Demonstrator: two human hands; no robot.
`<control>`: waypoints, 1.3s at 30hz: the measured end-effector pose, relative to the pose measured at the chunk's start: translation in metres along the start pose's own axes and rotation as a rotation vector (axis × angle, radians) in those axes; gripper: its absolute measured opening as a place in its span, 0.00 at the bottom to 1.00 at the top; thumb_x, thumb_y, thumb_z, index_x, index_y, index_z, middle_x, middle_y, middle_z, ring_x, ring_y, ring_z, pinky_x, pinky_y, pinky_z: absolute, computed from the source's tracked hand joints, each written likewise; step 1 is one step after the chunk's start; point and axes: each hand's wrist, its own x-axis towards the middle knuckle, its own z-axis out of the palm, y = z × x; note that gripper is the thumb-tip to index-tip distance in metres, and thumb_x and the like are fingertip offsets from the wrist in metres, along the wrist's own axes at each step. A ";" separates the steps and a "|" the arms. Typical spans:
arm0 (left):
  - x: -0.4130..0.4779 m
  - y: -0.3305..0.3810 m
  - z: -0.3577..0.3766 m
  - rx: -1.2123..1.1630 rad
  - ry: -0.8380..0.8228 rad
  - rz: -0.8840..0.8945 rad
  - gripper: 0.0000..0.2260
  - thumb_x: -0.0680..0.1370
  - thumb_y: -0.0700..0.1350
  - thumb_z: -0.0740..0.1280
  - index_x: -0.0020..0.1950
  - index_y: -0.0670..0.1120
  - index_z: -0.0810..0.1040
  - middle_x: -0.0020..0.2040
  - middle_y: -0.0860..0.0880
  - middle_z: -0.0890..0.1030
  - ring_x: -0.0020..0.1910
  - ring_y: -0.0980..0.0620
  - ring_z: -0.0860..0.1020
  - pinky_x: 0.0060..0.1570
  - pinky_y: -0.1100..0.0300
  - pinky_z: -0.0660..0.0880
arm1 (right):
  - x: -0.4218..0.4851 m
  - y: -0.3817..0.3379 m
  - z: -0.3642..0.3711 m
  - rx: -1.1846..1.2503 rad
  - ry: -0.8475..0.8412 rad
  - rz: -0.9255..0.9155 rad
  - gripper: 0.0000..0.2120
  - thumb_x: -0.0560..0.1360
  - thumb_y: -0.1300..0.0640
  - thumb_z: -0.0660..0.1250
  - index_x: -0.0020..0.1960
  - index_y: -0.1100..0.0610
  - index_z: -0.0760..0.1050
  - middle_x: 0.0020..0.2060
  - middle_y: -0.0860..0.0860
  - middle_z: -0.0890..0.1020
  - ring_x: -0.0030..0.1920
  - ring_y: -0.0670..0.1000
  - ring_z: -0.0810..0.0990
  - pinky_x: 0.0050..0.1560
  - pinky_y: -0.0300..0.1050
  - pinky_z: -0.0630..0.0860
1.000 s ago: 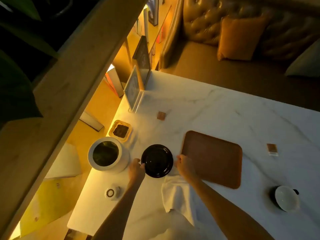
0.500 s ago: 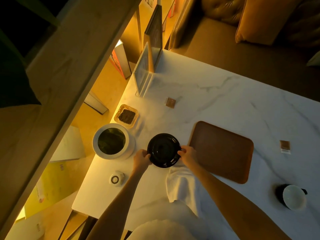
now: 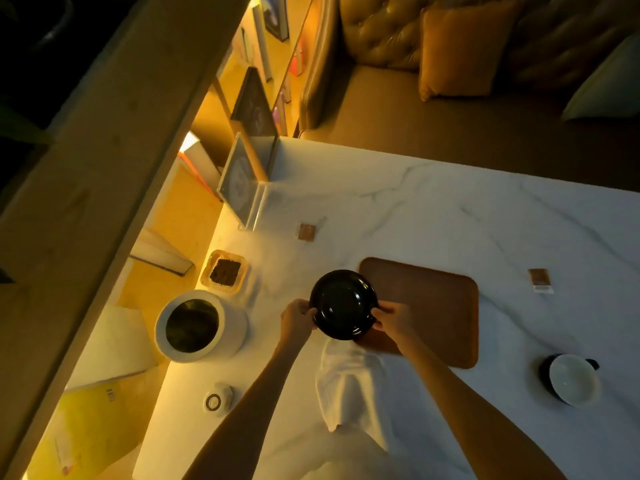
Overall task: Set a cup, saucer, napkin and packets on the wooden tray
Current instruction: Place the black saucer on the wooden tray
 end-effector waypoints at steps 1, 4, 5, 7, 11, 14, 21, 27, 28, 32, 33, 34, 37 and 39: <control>0.002 0.010 0.010 0.045 -0.030 0.014 0.06 0.78 0.38 0.66 0.52 0.38 0.79 0.41 0.39 0.83 0.44 0.43 0.83 0.48 0.53 0.79 | 0.003 0.004 -0.012 0.021 0.020 0.024 0.12 0.75 0.70 0.65 0.58 0.70 0.76 0.53 0.69 0.80 0.51 0.64 0.81 0.50 0.53 0.80; 0.007 0.036 0.039 0.169 -0.103 0.048 0.05 0.77 0.36 0.65 0.50 0.38 0.79 0.45 0.37 0.83 0.46 0.42 0.83 0.49 0.52 0.79 | 0.010 0.018 -0.042 0.076 0.058 0.096 0.15 0.75 0.67 0.65 0.62 0.67 0.74 0.54 0.65 0.80 0.50 0.57 0.80 0.52 0.52 0.80; 0.009 0.041 0.048 0.197 -0.119 0.055 0.05 0.77 0.36 0.65 0.51 0.37 0.78 0.46 0.37 0.83 0.46 0.41 0.83 0.50 0.50 0.80 | 0.012 0.022 -0.050 0.097 0.073 0.110 0.15 0.75 0.67 0.65 0.62 0.66 0.74 0.54 0.65 0.80 0.49 0.56 0.80 0.52 0.51 0.80; 0.012 0.049 0.064 0.256 -0.136 0.063 0.06 0.77 0.36 0.64 0.53 0.37 0.78 0.48 0.37 0.83 0.48 0.40 0.82 0.51 0.49 0.79 | 0.015 0.029 -0.062 0.137 0.099 0.132 0.16 0.76 0.67 0.65 0.63 0.67 0.73 0.55 0.66 0.80 0.50 0.56 0.80 0.52 0.51 0.80; 0.015 0.054 0.085 0.359 -0.133 0.070 0.07 0.77 0.36 0.65 0.53 0.36 0.77 0.51 0.38 0.82 0.50 0.40 0.80 0.51 0.48 0.78 | 0.022 0.038 -0.075 0.163 0.121 0.161 0.19 0.76 0.66 0.66 0.66 0.66 0.71 0.58 0.65 0.79 0.58 0.62 0.79 0.55 0.52 0.79; 0.017 0.056 0.093 0.399 -0.124 0.057 0.06 0.77 0.36 0.64 0.53 0.37 0.75 0.52 0.39 0.80 0.51 0.41 0.79 0.50 0.49 0.77 | 0.028 0.043 -0.078 0.145 0.111 0.158 0.19 0.76 0.65 0.66 0.66 0.66 0.70 0.59 0.65 0.78 0.57 0.61 0.79 0.55 0.52 0.80; 0.026 0.052 0.098 0.391 -0.117 0.009 0.05 0.75 0.34 0.64 0.50 0.37 0.75 0.51 0.37 0.80 0.50 0.40 0.80 0.51 0.45 0.79 | 0.036 0.049 -0.080 0.117 0.098 0.128 0.19 0.76 0.64 0.66 0.66 0.65 0.71 0.59 0.64 0.79 0.55 0.60 0.81 0.55 0.54 0.80; 0.027 0.050 0.105 0.371 -0.113 -0.085 0.08 0.75 0.36 0.63 0.53 0.37 0.75 0.49 0.36 0.82 0.49 0.40 0.81 0.49 0.47 0.79 | 0.036 0.050 -0.083 -0.025 0.083 0.017 0.16 0.77 0.61 0.64 0.64 0.64 0.73 0.53 0.62 0.82 0.51 0.58 0.81 0.55 0.52 0.80; 0.027 0.049 0.106 0.362 -0.108 -0.096 0.08 0.75 0.37 0.63 0.53 0.36 0.76 0.49 0.36 0.82 0.49 0.39 0.81 0.48 0.47 0.79 | 0.035 0.050 -0.084 -0.075 0.088 -0.015 0.16 0.78 0.59 0.64 0.63 0.64 0.75 0.51 0.60 0.82 0.49 0.55 0.81 0.53 0.49 0.79; 0.028 0.045 0.108 0.367 -0.098 -0.106 0.09 0.76 0.37 0.63 0.51 0.34 0.78 0.48 0.35 0.82 0.42 0.42 0.79 0.42 0.51 0.77 | 0.037 0.049 -0.087 -0.158 0.103 -0.068 0.14 0.79 0.55 0.62 0.61 0.62 0.76 0.51 0.58 0.82 0.45 0.49 0.77 0.45 0.38 0.73; 0.027 0.045 0.109 0.375 -0.092 -0.100 0.08 0.76 0.37 0.63 0.52 0.34 0.77 0.47 0.36 0.82 0.41 0.44 0.77 0.40 0.53 0.75 | 0.038 0.049 -0.088 -0.167 0.103 -0.064 0.14 0.79 0.56 0.62 0.61 0.62 0.76 0.51 0.58 0.82 0.45 0.49 0.77 0.45 0.38 0.73; 0.027 0.046 0.109 0.382 -0.087 -0.096 0.08 0.76 0.37 0.64 0.52 0.35 0.76 0.46 0.37 0.80 0.41 0.45 0.76 0.40 0.53 0.73 | 0.039 0.049 -0.088 -0.171 0.102 -0.055 0.14 0.79 0.56 0.62 0.61 0.62 0.76 0.52 0.59 0.82 0.45 0.49 0.77 0.46 0.38 0.73; 0.025 0.046 0.110 0.413 -0.069 -0.089 0.07 0.76 0.37 0.63 0.53 0.38 0.74 0.48 0.40 0.78 0.45 0.43 0.77 0.40 0.54 0.72 | 0.041 0.049 -0.088 -0.165 0.097 -0.040 0.14 0.79 0.56 0.62 0.61 0.63 0.76 0.52 0.59 0.82 0.47 0.50 0.78 0.48 0.41 0.73; 0.024 0.045 0.112 0.422 -0.053 -0.080 0.07 0.76 0.37 0.63 0.53 0.39 0.73 0.50 0.40 0.78 0.45 0.44 0.76 0.40 0.54 0.72 | 0.040 0.052 -0.087 -0.158 0.104 -0.055 0.15 0.79 0.56 0.62 0.60 0.64 0.77 0.51 0.61 0.83 0.48 0.56 0.80 0.48 0.43 0.74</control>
